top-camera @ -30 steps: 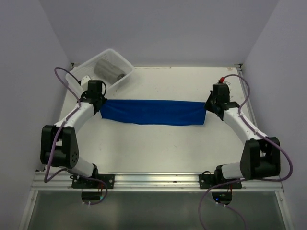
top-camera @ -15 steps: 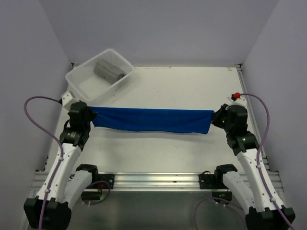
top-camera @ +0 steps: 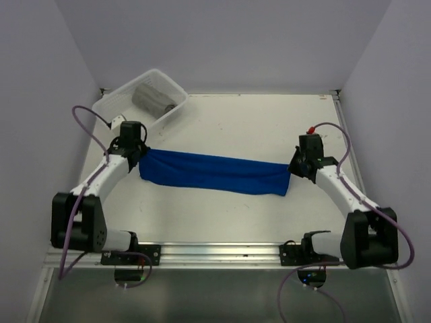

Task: Roll the towels
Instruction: Fold the towel

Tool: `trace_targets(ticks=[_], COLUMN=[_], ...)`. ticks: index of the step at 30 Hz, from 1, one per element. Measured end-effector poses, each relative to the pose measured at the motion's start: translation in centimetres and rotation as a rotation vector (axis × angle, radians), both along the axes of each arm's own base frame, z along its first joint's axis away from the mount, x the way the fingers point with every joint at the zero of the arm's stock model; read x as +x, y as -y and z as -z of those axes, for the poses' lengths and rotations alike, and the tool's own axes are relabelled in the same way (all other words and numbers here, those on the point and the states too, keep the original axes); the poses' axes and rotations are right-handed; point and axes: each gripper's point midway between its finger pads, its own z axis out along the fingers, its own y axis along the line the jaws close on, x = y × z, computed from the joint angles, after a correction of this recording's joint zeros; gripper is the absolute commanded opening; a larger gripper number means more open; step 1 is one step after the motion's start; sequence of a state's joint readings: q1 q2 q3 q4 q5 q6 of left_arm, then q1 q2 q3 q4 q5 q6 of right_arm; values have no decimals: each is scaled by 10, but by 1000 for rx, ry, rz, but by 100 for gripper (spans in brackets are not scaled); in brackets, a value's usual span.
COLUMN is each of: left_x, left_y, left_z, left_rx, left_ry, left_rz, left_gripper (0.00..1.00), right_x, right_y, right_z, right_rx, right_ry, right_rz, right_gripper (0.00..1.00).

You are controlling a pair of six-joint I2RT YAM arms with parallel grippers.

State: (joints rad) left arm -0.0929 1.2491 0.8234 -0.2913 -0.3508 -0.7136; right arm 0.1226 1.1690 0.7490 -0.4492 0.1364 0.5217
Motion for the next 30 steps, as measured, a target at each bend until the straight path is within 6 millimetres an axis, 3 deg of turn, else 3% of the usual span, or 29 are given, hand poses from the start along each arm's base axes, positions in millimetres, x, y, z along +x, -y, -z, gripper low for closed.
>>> trace_targets(ticks=[3, 5, 10, 13, 14, 15, 17, 19, 24, 30], left_x=[29, 43, 86, 104, 107, 108, 108, 108, 108, 108], left_y=[5, 8, 16, 18, 18, 18, 17, 17, 17, 20], left_z=[39, 54, 53, 47, 47, 48, 49, 49, 50, 48], left_rx=[7, 21, 43, 52, 55, 62, 64, 69, 69, 67], left_ry=[-108, -153, -144, -119, -115, -117, -119, -121, -122, -121], left_rz=[14, 27, 51, 60, 63, 67, 67, 71, 74, 97], left_gripper=[0, 0, 0, 20, 30, 34, 43, 46, 49, 50], right_x=[22, 40, 92, 108, 110, 111, 112, 114, 113, 122], right_y=[2, 5, 13, 18, 19, 20, 23, 26, 34, 44], right_z=[23, 29, 27, 25, 26, 27, 31, 34, 37, 25], right_rx=[-19, -32, -42, -48, -50, -53, -63, -74, -81, -80], right_ry=[-71, -84, -43, -26, -25, -28, -38, -49, -72, -48], right_rz=[14, 26, 57, 66, 67, 68, 69, 69, 83, 107], right_gripper=[0, 0, 0, 4, 9, 20, 33, 45, 56, 56])
